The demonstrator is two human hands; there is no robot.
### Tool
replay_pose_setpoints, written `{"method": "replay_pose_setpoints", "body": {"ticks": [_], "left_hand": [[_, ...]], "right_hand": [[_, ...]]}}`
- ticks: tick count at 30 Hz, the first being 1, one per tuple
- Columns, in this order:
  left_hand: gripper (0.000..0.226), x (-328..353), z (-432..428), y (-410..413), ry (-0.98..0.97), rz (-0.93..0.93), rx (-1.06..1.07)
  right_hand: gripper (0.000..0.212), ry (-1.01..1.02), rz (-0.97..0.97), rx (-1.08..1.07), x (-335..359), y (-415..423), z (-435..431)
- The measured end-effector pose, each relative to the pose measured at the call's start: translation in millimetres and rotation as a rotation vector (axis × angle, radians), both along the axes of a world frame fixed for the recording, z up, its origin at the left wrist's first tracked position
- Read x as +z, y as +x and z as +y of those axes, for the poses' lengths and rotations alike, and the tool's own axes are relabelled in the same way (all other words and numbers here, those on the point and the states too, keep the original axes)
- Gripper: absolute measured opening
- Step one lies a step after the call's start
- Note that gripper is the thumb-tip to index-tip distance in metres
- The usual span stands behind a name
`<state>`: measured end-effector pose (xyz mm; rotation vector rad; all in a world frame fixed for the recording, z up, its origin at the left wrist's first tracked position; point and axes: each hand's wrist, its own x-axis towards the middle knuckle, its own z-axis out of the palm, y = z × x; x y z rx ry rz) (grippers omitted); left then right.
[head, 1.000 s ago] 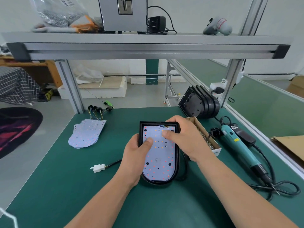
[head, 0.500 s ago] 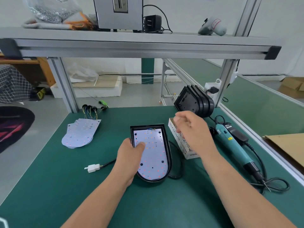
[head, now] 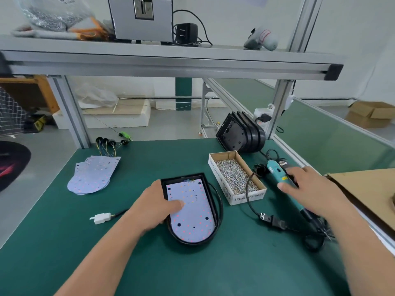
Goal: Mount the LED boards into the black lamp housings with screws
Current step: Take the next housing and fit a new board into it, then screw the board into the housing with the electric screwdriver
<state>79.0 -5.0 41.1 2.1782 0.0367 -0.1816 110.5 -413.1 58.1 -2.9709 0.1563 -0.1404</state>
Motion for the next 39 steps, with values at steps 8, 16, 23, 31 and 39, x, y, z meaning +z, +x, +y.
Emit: {"method": "replay_pose_setpoints", "body": {"ticks": [8,16,23,31,39], "left_hand": [[0.038,-2.4,-3.6,-3.3,0.011,-0.017,0.026],[0.087,-1.1,0.6,1.3,0.024,-0.028,0.154],[0.089,-2.2,-2.7,11.5,0.216,-0.151,0.282],[0.027,35.1,-58.8,15.9,0.46,-0.628,-0.051],[0.02,31.9,-155.4,61.3,0.917,-0.507,-0.487]], "right_hand": [[0.041,0.113,0.074,-0.04,-18.9,-5.2,-3.5],[0.026,1.072,-0.134,-0.088,-11.7,-9.2,-12.1],[0.022,1.726,-0.176,-0.03,-4.8,-11.1,18.1],[0.027,2.028,-0.219,0.1,-4.6,-12.2,34.4],[0.024,1.906,-0.215,0.342,-1.5,-18.3,32.9]]}}
